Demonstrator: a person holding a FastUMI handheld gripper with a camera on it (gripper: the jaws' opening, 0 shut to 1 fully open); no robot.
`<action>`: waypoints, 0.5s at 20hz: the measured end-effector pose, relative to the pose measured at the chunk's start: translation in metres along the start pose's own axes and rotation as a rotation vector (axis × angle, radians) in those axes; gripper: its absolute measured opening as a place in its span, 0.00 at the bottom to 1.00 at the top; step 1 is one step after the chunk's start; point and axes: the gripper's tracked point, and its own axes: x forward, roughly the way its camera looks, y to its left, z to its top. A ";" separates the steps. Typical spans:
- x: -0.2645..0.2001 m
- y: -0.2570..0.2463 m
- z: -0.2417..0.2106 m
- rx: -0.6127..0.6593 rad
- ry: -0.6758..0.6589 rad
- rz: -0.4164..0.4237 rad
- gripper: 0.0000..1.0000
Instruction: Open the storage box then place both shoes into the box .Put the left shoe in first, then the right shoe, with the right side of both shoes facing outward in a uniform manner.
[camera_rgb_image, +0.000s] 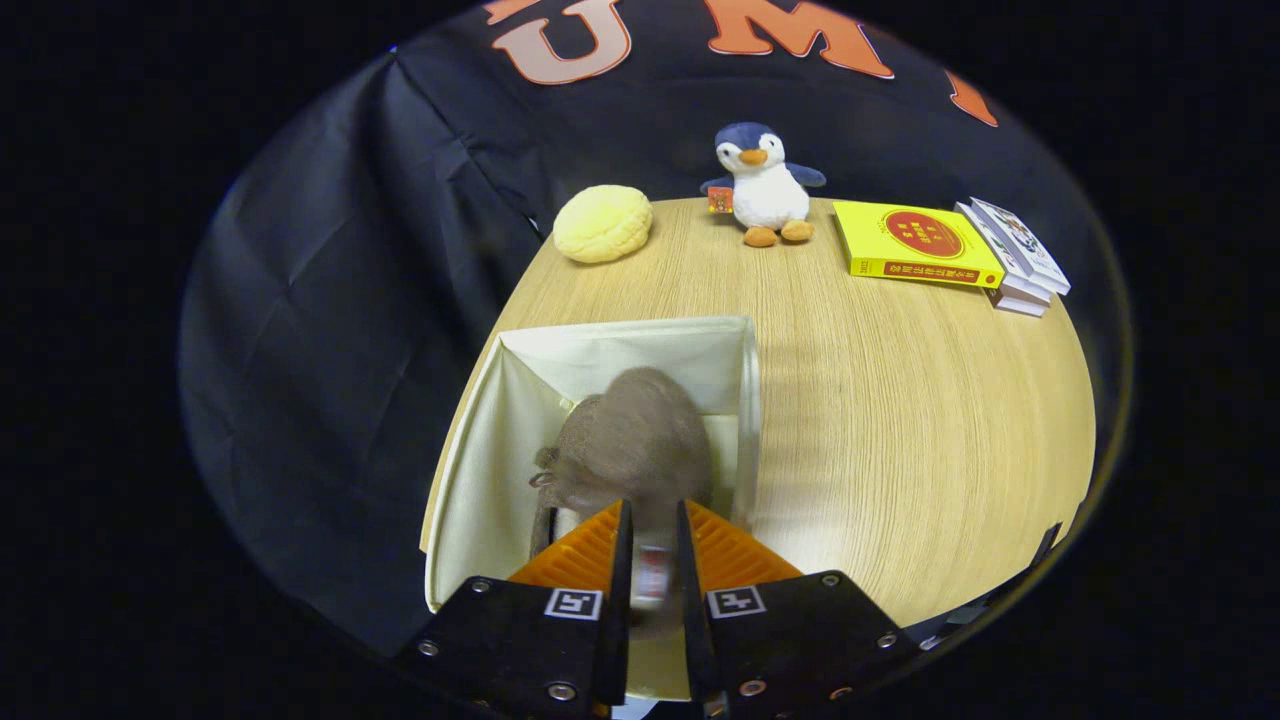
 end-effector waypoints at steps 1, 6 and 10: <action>-0.005 -0.001 0.000 -0.005 -0.006 0.009 0.27; -0.045 -0.012 0.028 -0.045 -0.108 0.058 0.40; -0.088 -0.031 0.061 -0.086 -0.244 0.087 0.55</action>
